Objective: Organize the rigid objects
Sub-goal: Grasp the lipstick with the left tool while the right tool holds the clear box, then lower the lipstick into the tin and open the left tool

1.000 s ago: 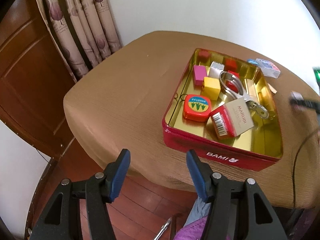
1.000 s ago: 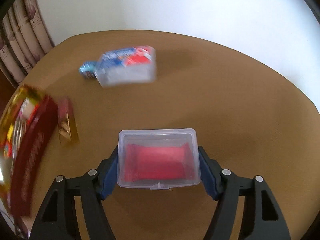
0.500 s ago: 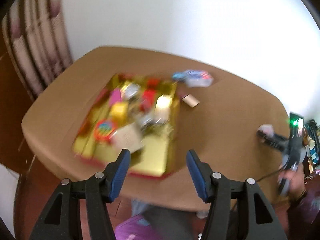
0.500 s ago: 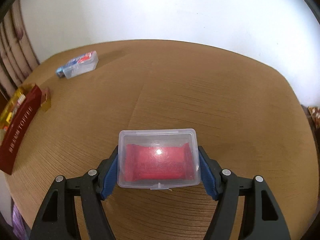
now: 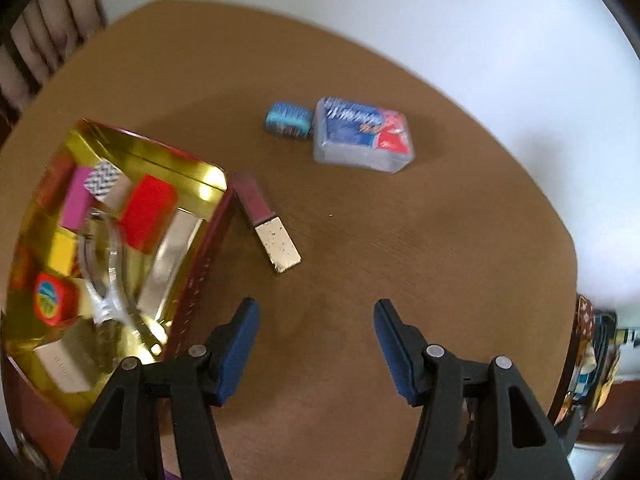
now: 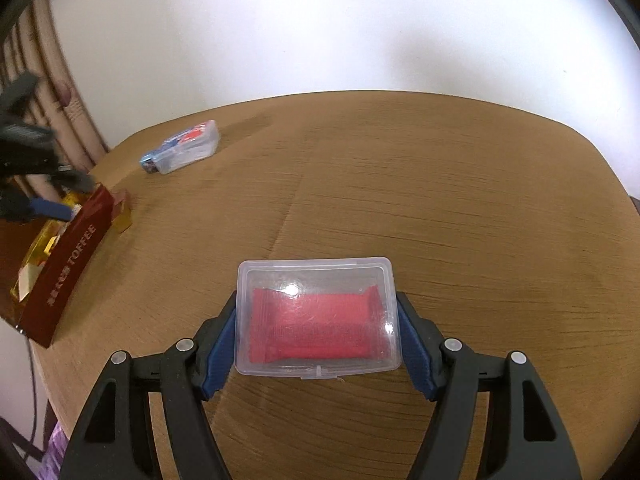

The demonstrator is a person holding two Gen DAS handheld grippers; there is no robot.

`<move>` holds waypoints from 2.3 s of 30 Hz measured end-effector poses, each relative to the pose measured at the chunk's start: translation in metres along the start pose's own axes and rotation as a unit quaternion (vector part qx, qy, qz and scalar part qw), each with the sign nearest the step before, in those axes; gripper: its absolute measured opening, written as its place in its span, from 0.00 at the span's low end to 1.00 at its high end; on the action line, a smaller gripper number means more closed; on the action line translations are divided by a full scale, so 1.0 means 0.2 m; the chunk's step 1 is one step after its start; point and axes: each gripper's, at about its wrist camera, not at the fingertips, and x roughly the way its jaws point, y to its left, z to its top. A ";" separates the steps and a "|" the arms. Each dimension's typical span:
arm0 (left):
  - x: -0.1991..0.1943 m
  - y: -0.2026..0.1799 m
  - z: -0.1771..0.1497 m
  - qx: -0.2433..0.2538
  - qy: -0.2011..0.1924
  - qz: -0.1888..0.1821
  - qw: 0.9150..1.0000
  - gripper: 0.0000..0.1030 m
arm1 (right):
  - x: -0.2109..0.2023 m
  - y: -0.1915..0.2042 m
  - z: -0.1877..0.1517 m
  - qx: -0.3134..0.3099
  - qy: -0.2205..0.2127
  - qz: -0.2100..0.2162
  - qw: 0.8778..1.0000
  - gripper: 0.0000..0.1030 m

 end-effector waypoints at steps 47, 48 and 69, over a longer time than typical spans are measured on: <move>-0.30 0.19 -0.38 0.020 -0.064 -0.036 0.997 0.19 | 0.01 0.01 0.00 0.013 0.007 0.011 1.000 0.66; -0.33 0.24 -0.39 0.017 -0.072 -0.031 0.997 0.19 | 0.01 0.01 0.00 0.012 0.008 0.010 1.000 0.67; -0.13 0.89 0.00 0.049 -0.076 0.102 0.991 0.20 | 0.04 0.06 0.00 -0.011 0.018 -0.020 1.000 0.68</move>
